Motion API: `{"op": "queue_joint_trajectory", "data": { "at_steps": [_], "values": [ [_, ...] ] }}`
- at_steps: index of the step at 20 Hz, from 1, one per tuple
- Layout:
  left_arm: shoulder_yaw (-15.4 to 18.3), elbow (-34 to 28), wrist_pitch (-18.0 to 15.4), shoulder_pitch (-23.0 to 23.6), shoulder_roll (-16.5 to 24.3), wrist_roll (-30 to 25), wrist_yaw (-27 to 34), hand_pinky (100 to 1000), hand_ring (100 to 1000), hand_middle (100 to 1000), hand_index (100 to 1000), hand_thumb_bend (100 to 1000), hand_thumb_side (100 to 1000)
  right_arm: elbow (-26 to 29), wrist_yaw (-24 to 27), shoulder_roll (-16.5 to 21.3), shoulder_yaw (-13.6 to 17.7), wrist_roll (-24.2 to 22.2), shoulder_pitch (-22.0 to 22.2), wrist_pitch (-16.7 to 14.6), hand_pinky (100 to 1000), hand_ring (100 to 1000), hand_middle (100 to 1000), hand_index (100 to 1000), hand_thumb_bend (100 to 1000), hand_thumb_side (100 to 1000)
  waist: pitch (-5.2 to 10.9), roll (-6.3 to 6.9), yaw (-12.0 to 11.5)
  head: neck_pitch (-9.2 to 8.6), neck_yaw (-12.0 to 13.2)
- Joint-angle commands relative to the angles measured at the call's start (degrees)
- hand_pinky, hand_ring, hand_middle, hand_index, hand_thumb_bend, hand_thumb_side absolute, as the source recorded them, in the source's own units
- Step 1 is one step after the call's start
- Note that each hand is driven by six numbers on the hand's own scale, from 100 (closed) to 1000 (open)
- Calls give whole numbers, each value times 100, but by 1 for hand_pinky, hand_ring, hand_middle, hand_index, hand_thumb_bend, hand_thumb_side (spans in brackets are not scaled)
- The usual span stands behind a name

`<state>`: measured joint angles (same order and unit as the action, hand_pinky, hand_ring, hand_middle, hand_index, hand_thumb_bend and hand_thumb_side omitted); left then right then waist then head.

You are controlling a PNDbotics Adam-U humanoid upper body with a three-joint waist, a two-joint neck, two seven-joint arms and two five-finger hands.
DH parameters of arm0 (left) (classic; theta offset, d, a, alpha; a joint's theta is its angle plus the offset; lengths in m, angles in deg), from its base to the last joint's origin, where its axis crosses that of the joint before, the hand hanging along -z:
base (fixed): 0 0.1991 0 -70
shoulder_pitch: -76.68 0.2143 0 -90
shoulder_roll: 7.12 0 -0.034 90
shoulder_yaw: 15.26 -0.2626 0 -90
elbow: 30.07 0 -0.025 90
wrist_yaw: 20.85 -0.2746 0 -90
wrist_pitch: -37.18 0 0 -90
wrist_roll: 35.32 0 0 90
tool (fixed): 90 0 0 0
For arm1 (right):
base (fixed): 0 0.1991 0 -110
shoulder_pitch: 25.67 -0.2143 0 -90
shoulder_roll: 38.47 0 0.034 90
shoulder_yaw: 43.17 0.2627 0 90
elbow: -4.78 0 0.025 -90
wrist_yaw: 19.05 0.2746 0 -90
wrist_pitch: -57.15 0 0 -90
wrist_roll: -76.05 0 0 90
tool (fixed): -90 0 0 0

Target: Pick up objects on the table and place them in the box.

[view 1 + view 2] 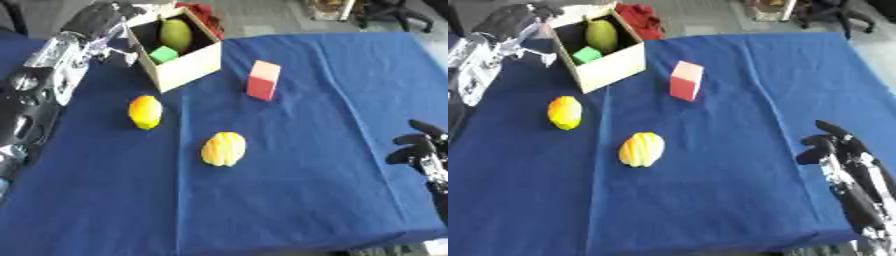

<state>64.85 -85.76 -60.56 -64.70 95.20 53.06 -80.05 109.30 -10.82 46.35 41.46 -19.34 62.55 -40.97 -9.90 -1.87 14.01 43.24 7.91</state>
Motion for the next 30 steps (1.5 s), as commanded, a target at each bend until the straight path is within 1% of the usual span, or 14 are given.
{"op": "queue_joint_trajectory", "data": {
  "at_steps": [1,2,3,5,8,9,11,13,15,19,20,24,26,30],
  "values": [
    [130,-375,14,-53,270,120,283,810,754,788,915,100,168,53,39,114,42,24,-42,-6,606,560,622,860,100,507,-6,49,-30,-65,-34],
    [155,-506,0,-25,316,134,381,808,752,784,911,100,169,54,35,114,51,34,-42,-7,606,560,622,859,100,507,-11,54,-48,-65,-46],
    [185,-639,-26,8,370,150,479,789,725,747,888,100,187,57,29,114,58,40,-45,-9,606,560,621,859,100,505,-17,60,-67,-64,-57],
    [266,-960,-93,120,498,178,689,775,701,719,867,100,199,63,17,117,79,57,-44,-13,606,560,621,859,100,508,-32,76,-114,-53,-98],
    [318,-1477,-206,388,705,110,1010,764,680,693,850,100,233,73,-6,118,115,88,-50,-21,606,560,621,859,100,506,-56,100,-185,-63,-188],
    [306,-1638,-248,485,785,62,1109,768,679,693,850,100,186,76,-12,123,124,96,-52,-25,606,560,621,859,100,504,-61,107,-207,-67,-215],
    [248,-1947,-372,694,976,-39,1300,771,678,687,847,100,165,79,-28,131,139,109,-59,-28,606,560,621,859,100,504,-73,120,-250,-79,-251],
    [164,-2261,-517,933,1164,-140,1493,783,687,695,855,100,170,84,-41,128,155,124,-65,-30,606,560,621,859,100,504,-86,132,-284,-91,-285],
    [-18,-2579,-666,1221,1368,-305,1689,788,694,707,862,100,168,87,-53,134,163,131,-73,-33,607,560,620,859,100,502,-98,137,-310,-103,-327],
    [-463,-3141,-744,1781,1682,-672,2064,801,720,745,886,100,178,91,-63,139,165,139,-89,-33,607,560,620,859,100,502,-108,150,-325,-126,-329],
    [-591,-3206,-731,1860,1728,-769,2161,802,722,747,887,100,178,94,-64,139,157,131,-95,-33,607,560,620,859,100,501,-107,149,-325,-124,-326],
    [-969,-3175,-603,1910,1780,-1176,2546,802,727,755,893,109,285,95,-63,138,144,109,-101,-33,607,560,620,859,100,500,-92,147,-312,-123,-308],
    [-1111,-3083,-575,1870,1749,-1392,2642,801,729,758,894,113,322,93,-61,138,141,106,-99,-32,607,560,620,859,100,501,-86,149,-300,-115,-303],
    [-1260,-2846,-553,1712,1605,-1830,2669,801,731,762,898,132,348,93,-55,134,132,95,-98,-30,607,560,620,859,100,504,-78,156,-288,-103,-304]
  ]
}}
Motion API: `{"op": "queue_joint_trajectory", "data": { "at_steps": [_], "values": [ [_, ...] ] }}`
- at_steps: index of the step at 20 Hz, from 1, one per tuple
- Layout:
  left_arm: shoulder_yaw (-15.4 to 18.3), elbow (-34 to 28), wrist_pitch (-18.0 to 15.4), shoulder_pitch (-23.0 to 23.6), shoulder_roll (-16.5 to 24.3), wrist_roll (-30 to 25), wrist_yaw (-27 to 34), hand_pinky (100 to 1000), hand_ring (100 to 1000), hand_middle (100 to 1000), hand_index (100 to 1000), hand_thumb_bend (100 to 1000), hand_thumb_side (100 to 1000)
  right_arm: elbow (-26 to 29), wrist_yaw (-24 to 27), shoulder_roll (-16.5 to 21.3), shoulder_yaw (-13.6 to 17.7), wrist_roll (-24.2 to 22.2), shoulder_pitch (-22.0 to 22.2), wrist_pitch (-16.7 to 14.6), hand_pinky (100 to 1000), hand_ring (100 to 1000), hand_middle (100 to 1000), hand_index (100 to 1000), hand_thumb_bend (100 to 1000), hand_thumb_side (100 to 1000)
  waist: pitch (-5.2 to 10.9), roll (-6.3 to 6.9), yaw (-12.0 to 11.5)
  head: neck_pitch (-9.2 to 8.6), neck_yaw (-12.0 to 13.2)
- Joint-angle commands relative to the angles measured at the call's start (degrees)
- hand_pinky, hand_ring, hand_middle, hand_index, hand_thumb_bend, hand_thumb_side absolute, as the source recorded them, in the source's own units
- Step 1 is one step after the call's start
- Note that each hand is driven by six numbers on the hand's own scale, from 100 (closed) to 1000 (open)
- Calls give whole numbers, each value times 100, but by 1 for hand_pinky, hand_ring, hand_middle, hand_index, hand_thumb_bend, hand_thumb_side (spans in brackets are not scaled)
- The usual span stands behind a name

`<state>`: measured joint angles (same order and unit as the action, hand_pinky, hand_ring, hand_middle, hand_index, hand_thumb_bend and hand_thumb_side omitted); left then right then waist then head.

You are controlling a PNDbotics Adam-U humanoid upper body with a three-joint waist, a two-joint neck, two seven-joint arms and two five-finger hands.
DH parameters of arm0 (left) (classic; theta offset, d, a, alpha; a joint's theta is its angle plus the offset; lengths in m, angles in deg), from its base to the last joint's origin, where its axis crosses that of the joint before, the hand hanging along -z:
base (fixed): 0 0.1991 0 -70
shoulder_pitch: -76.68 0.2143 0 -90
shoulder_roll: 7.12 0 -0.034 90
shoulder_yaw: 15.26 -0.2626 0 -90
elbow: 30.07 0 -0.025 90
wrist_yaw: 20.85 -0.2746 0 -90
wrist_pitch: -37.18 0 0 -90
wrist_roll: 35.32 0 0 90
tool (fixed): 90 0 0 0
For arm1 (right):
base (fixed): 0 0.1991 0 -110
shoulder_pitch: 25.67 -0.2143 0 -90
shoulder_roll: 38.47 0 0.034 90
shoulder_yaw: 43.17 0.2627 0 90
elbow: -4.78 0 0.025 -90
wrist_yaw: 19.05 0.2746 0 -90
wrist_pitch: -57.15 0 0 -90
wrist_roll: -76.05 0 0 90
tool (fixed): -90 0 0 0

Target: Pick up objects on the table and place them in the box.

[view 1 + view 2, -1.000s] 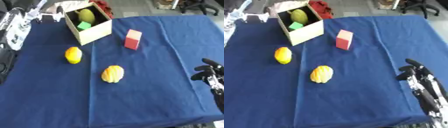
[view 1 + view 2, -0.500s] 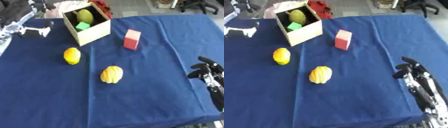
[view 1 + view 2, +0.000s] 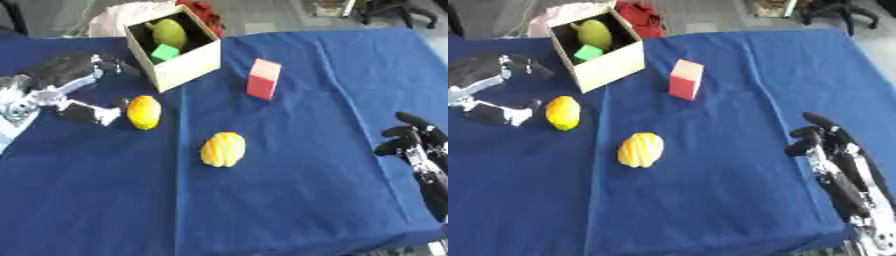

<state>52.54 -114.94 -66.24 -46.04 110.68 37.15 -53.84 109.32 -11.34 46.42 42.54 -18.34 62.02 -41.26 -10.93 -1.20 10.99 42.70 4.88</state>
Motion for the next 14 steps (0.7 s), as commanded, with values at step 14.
{"op": "queue_joint_trajectory", "data": {
  "at_steps": [14],
  "values": [
    [243,691,180,-671,-579,-1523,-528,830,762,822,947,304,309,82,5,118,19,-10,-28,2,607,559,618,859,100,506,43,69,37,-29,-29]
  ]
}}
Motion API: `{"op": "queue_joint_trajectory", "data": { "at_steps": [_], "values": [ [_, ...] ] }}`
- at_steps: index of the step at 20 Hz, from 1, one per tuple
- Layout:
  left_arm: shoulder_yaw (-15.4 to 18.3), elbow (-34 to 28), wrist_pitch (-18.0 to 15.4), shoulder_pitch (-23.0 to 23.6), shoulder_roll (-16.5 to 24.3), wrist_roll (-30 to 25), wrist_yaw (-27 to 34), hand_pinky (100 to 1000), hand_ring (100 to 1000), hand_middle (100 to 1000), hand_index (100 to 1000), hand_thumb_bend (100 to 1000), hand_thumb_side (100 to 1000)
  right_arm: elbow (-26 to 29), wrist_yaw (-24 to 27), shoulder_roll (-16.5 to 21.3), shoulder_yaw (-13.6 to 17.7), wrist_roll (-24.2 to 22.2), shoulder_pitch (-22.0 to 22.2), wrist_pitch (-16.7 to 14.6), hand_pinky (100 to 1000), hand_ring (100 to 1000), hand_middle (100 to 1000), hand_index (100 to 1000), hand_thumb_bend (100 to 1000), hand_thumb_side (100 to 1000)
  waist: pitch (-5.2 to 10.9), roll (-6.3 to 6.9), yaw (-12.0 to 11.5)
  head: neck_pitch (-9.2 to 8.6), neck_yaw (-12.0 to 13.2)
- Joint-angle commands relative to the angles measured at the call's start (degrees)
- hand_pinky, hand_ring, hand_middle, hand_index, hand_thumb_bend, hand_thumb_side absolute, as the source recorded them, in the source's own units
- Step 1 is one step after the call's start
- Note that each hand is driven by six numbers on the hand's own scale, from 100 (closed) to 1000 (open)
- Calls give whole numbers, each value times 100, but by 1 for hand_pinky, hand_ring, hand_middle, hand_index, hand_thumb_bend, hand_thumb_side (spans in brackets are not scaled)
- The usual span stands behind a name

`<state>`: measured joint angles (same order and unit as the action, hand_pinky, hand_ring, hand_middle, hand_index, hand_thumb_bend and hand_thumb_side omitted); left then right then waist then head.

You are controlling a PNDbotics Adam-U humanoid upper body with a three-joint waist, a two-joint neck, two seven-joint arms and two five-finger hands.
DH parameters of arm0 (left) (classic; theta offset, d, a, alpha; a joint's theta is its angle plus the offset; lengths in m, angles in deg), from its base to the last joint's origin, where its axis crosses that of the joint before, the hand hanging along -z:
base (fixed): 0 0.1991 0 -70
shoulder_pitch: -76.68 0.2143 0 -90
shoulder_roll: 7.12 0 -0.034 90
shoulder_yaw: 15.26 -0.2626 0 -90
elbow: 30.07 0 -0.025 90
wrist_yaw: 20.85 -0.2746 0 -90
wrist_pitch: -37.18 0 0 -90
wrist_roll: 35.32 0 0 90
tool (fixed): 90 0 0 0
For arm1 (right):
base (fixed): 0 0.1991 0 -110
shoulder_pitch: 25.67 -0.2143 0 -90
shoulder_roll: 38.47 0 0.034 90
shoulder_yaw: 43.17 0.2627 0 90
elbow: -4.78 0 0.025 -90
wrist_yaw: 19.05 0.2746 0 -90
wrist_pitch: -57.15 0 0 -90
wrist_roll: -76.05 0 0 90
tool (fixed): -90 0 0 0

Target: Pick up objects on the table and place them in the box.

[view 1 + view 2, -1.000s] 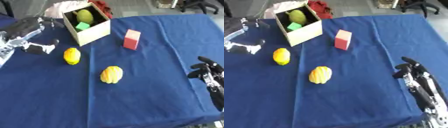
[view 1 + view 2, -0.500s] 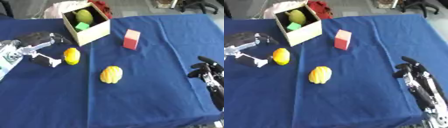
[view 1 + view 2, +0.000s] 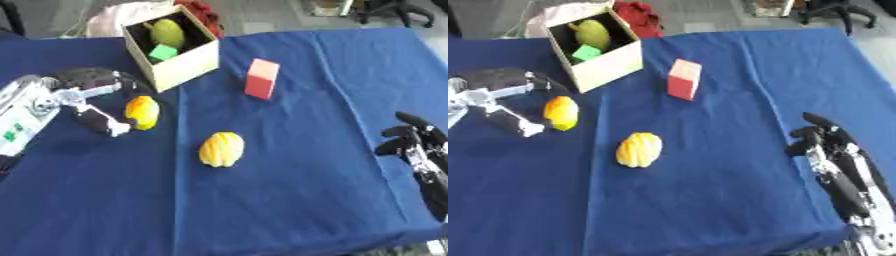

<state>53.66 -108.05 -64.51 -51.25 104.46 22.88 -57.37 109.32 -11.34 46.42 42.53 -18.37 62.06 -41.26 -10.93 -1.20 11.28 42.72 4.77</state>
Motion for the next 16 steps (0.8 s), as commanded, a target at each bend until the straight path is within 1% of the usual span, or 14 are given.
{"op": "queue_joint_trajectory", "data": {
  "at_steps": [1,5,8,9,10,11,12,13,14,15,16],
  "values": [
    [133,14,-3,-169,17,-95,-276,831,762,823,948,306,307,81,7,119,18,-8,-32,3,607,559,618,859,100,506,43,67,9,-30,-16],
    [130,201,-90,-205,-130,-97,-599,823,751,814,935,317,297,80,12,118,7,-20,-39,4,607,559,618,859,100,504,42,57,19,-30,-2],
    [119,387,-209,-212,-199,-236,-714,808,725,786,911,358,253,76,14,119,5,-25,-40,6,607,559,618,859,100,506,42,52,30,-30,3],
    [120,441,-254,-215,-214,-308,-747,806,722,783,909,359,247,74,15,120,5,-25,-39,6,607,559,618,859,100,506,43,51,31,-30,3],
    [132,489,-287,-217,-227,-365,-775,784,693,761,886,364,194,73,15,119,4,-25,-41,7,607,559,618,859,100,506,42,52,31,-31,-2],
    [150,530,-308,-220,-239,-394,-798,773,679,749,875,362,188,72,15,118,2,-26,-43,7,607,559,618,859,100,507,42,52,30,-32,-10],
    [174,560,-313,-226,-248,-381,-822,741,635,706,844,358,190,72,16,117,0,-28,-45,7,607,559,618,859,100,507,42,52,29,-30,-18],
    [198,582,-306,-232,-255,-328,-851,726,617,685,830,358,191,72,16,116,-2,-30,-46,7,607,559,618,859,100,507,41,52,28,-30,-22],
    [222,593,-291,-238,-258,-237,-888,690,573,633,794,351,192,72,16,116,-2,-32,-46,7,607,559,617,859,100,508,40,52,28,-29,-23],
    [244,599,-269,-241,-261,-105,-930,673,552,607,775,338,191,71,16,115,-1,-32,-43,8,607,559,617,859,100,509,39,52,29,-27,-23],
    [267,603,-246,-241,-266,41,-958,640,509,556,733,292,187,71,16,115,1,-30,-42,8,607,559,617,859,100,508,38,51,31,-28,-22]
  ]
}}
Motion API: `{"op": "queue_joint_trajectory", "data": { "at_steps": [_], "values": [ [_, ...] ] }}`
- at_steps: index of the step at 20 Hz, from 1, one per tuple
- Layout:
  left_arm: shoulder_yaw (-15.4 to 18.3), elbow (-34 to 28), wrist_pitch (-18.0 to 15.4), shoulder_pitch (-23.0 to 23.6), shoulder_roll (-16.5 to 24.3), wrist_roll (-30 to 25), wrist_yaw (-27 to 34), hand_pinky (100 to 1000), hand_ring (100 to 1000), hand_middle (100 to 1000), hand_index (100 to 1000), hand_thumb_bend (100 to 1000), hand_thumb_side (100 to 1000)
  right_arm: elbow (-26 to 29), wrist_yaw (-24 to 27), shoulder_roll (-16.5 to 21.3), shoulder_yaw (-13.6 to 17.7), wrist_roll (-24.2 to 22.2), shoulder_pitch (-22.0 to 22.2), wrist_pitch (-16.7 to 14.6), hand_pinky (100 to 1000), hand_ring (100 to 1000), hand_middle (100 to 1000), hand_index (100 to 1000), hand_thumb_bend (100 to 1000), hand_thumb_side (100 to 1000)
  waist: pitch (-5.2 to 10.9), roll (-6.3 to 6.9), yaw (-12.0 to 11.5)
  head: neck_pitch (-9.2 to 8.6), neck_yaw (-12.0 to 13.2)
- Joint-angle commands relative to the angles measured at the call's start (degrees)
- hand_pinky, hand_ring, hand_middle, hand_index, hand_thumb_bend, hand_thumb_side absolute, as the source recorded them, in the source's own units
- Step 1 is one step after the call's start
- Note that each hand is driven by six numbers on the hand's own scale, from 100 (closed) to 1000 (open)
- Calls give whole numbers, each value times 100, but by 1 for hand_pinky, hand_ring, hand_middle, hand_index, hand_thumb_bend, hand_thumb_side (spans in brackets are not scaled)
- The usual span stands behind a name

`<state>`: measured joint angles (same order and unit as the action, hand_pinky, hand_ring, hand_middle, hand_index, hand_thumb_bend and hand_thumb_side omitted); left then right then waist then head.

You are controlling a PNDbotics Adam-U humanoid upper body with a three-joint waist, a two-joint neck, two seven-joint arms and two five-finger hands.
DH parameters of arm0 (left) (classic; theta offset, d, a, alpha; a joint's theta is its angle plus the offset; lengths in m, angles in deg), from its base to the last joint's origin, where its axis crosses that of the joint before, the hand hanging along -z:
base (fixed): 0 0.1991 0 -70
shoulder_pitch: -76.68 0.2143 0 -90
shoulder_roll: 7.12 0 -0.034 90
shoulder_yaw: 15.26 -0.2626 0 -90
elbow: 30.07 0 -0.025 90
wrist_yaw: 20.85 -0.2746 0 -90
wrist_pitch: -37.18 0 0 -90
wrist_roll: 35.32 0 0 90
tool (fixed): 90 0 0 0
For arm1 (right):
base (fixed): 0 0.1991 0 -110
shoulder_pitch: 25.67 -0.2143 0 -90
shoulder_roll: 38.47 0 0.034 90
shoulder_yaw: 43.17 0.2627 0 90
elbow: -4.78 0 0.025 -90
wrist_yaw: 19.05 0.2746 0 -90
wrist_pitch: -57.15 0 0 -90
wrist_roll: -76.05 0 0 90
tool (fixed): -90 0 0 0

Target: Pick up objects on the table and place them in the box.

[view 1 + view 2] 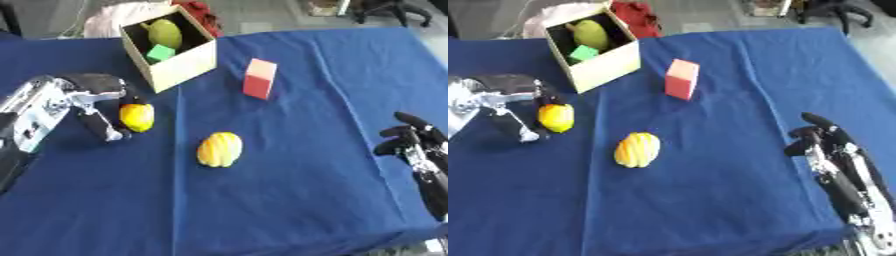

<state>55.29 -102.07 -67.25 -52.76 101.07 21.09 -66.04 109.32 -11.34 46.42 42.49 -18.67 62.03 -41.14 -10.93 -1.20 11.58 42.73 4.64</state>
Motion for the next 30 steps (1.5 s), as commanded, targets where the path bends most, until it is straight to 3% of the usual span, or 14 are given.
{"op": "queue_joint_trajectory", "data": {
  "at_steps": [1,5,10,13,16,22,27,30],
  "values": [
    [141,-2,57,-85,68,399,-99,612,478,516,699,266,183,71,16,114,9,3,-39,-4,607,559,617,859,100,508,37,51,3,-30,-11],
    [277,-152,170,-64,129,1003,75,550,399,417,605,179,173,72,12,110,19,11,-36,-6,607,559,617,859,100,509,33,58,11,-37,-22],
    [425,-864,279,-146,482,1231,413,595,422,440,637,185,158,71,11,124,22,20,-24,-3,607,559,617,859,100,513,43,85,14,-30,-41],
    [559,-950,469,-393,556,1380,360,622,444,457,657,170,142,69,24,132,1,4,-7,2,607,558,616,859,100,517,70,88,27,-26,-40],
    [699,-537,673,-746,346,1739,185,634,460,463,668,117,131,61,42,137,-21,-14,7,10,607,558,616,859,100,516,96,70,48,-9,-29],
    [795,722,720,-1349,-219,2322,-682,674,515,503,708,159,132,54,123,145,-104,-80,-14,35,607,558,616,859,100,534,69,23,196,-4,101],
    [950,1539,761,-1583,-536,2716,-1207,720,588,553,752,166,138,56,174,155,-153,-122,-68,55,607,557,615,859,100,543,-4,0,352,-22,151],
    [1044,1817,878,-1630,-624,2931,-1390,748,645,628,814,153,142,55,191,158,-161,-127,-79,63,607,557,615,859,100,550,-38,-5,423,-49,172]
  ]
}}
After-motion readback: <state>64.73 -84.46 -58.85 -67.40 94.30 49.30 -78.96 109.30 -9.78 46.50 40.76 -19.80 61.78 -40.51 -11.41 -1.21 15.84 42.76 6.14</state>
